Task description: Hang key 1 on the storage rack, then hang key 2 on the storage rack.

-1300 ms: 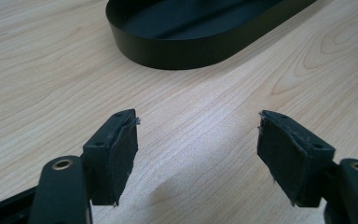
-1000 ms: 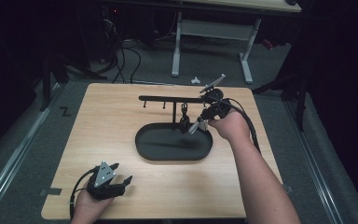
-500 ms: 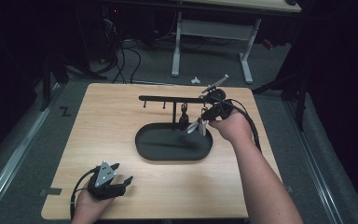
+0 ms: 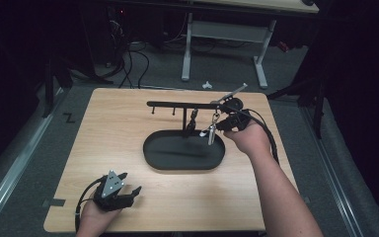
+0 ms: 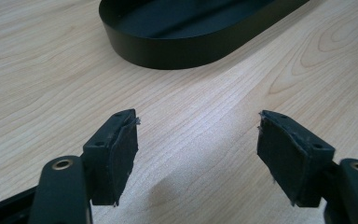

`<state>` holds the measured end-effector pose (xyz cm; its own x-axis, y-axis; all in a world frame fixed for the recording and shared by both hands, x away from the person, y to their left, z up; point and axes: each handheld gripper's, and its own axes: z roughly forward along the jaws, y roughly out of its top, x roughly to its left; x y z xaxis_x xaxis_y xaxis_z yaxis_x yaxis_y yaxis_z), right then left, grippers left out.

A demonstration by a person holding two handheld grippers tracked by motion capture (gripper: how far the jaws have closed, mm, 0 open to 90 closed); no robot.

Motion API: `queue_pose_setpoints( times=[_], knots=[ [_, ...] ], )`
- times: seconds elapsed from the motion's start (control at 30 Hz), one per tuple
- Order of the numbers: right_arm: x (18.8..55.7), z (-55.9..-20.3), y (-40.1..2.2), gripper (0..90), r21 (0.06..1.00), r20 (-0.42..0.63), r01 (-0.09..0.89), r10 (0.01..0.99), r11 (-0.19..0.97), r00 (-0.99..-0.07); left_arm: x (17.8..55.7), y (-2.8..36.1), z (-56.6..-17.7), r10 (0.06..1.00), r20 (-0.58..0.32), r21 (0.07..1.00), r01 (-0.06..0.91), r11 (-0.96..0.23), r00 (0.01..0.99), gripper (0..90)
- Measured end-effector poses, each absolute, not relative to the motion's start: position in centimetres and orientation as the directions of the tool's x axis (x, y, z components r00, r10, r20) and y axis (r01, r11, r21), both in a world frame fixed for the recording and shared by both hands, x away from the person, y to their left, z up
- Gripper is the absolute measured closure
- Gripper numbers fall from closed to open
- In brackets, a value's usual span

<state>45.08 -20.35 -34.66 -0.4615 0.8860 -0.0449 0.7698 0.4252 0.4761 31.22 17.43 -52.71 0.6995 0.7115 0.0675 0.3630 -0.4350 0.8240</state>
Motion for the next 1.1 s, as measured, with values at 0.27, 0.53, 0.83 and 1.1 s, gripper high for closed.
queue_pose_setpoints(
  times=[0.27, 0.53, 0.83, 1.1],
  knots=[
    [42.5, -37.0, -21.6, 57.8, 0.532, -0.034, 0.745, 0.889, 0.402, -0.456, 31.2, 17.2, -52.9, 0.706, 0.070, 0.822, 0.361, -0.441, 0.705, 29.4],
    [39.1, -40.3, -24.4, 51.4, 0.637, -0.034, 0.689, 0.905, 0.346, -0.423, 31.3, 17.1, -52.7, 0.709, 0.072, 0.828, 0.355, -0.435, 0.701, 29.4],
    [35.0, -44.3, -27.0, 43.1, 0.710, -0.063, 0.625, 0.914, 0.323, -0.401, 31.4, 16.8, -52.6, 0.717, 0.078, 0.827, 0.356, -0.434, 0.693, 29.3],
    [30.7, -48.6, -29.3, 36.9, 0.780, -0.027, 0.570, 0.924, 0.258, -0.382, 31.1, 16.8, -52.6, 0.723, 0.067, 0.827, 0.368, -0.426, 0.688, 29.3]
  ],
)
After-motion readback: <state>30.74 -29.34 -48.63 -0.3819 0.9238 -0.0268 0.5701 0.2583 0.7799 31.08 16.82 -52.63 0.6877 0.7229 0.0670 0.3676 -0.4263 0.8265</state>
